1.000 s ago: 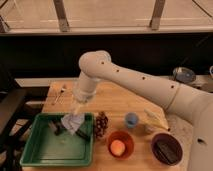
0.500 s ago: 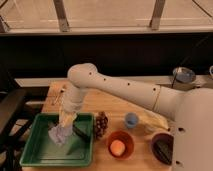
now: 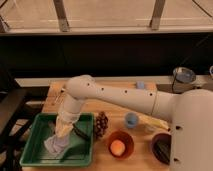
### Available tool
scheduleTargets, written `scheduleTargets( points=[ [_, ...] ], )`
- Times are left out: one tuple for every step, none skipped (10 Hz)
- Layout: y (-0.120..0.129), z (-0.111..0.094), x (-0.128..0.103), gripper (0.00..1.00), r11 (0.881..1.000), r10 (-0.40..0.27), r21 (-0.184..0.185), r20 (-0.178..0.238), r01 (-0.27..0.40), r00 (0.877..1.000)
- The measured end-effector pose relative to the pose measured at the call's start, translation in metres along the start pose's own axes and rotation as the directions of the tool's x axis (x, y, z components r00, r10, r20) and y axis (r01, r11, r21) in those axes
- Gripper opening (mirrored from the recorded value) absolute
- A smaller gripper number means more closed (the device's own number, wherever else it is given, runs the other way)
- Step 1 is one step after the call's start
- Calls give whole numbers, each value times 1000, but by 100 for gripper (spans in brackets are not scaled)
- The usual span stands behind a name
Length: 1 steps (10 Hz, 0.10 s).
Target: Place towel in tray
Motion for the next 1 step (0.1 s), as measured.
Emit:
scheduleTargets(
  points=[
    [0, -1, 0, 80, 1000, 1, 2, 0, -1, 1000]
  ],
)
